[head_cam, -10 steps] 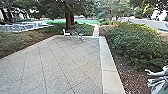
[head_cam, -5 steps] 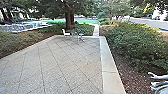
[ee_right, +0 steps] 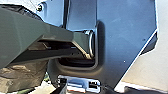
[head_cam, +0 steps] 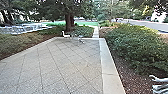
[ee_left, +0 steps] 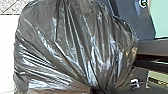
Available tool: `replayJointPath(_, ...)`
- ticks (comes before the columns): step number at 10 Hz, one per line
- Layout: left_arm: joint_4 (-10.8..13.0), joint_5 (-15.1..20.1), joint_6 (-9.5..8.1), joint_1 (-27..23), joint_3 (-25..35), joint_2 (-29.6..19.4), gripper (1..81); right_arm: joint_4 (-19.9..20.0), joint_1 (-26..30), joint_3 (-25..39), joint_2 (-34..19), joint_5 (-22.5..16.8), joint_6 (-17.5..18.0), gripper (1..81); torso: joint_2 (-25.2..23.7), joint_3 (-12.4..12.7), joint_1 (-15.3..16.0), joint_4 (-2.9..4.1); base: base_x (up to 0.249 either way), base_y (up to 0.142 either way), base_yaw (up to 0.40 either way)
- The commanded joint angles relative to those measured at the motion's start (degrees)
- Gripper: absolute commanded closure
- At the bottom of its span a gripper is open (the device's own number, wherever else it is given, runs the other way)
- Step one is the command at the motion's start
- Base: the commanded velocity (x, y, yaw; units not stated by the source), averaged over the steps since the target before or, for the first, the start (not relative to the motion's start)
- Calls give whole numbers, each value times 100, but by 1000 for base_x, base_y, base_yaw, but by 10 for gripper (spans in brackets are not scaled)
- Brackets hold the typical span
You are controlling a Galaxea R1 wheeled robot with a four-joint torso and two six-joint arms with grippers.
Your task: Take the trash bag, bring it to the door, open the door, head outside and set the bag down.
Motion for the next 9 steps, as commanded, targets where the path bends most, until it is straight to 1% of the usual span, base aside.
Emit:
replayJointPath(1,-1,442,44,-196,19,-30,811,-35,132,41,45,-308,-6,10,0,0,0,0,123,0,0)
replayJointPath(8,-9,442,44,-178,19,-30,811,-26,132,32,63,-317,-6,10,-7,0,-13,0,129,0,0)
replayJointPath(9,-27,442,36,-178,19,-38,811,-26,123,32,54,-317,3,10,-7,0,-11,0,0,0,0)
